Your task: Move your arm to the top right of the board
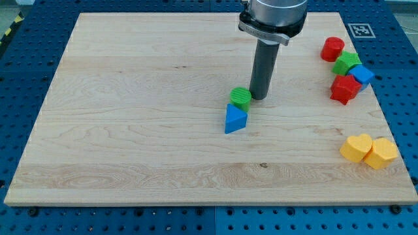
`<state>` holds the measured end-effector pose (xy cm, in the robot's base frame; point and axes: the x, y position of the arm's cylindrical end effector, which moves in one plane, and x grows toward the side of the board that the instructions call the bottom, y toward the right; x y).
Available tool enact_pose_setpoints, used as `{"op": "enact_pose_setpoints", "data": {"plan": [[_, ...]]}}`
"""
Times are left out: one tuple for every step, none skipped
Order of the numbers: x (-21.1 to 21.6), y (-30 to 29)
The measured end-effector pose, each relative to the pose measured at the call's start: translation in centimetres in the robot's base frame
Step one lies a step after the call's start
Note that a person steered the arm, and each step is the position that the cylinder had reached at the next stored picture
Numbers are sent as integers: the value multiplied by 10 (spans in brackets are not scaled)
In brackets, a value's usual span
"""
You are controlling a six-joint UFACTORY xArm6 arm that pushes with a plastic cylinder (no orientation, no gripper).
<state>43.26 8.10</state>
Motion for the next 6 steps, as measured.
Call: {"op": "enact_pose_setpoints", "data": {"plan": [[0,-15],[0,-21],[-14,-21],[-41,-21],[-71,-21],[-132,-13]]}}
